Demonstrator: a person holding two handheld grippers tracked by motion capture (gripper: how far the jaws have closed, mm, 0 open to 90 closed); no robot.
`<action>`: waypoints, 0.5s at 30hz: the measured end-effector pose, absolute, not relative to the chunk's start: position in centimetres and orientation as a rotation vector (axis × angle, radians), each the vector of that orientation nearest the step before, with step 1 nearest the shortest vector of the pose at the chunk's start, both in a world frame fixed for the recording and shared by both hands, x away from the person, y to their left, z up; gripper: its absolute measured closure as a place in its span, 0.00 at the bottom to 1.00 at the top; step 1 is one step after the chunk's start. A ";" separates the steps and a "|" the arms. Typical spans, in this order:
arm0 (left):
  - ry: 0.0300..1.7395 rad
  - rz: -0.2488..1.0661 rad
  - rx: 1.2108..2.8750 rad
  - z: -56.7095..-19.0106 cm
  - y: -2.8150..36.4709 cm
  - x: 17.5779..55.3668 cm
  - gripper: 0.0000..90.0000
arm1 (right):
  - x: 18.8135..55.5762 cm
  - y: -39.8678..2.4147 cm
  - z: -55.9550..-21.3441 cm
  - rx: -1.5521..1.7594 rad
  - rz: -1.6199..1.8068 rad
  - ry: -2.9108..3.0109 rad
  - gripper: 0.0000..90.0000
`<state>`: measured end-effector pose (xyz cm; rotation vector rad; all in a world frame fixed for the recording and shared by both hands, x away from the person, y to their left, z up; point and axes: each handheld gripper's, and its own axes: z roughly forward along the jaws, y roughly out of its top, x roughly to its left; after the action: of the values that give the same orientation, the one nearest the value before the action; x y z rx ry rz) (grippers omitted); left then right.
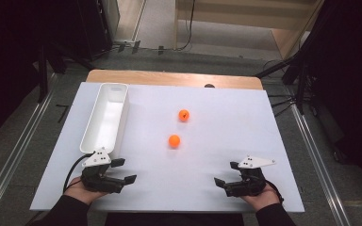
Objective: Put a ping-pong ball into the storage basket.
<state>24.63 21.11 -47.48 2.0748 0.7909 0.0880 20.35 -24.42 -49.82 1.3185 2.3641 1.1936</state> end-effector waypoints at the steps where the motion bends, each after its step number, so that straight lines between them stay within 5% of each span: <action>1: 0.791 0.088 2.075 -47.5 21.1 24.6 0.24 | 20.4 -24.4 -49.8 1.318 1.194 2.364 0.09; 15: 0.792 0.091 2.132 -46.7 20.0 24.7 0.24 | 20.4 -24.4 -49.9 1.319 1.196 2.365 0.09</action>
<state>24.70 19.96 -46.73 2.1322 0.7919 0.0911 20.38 -24.41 -49.87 1.3190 2.3645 1.1956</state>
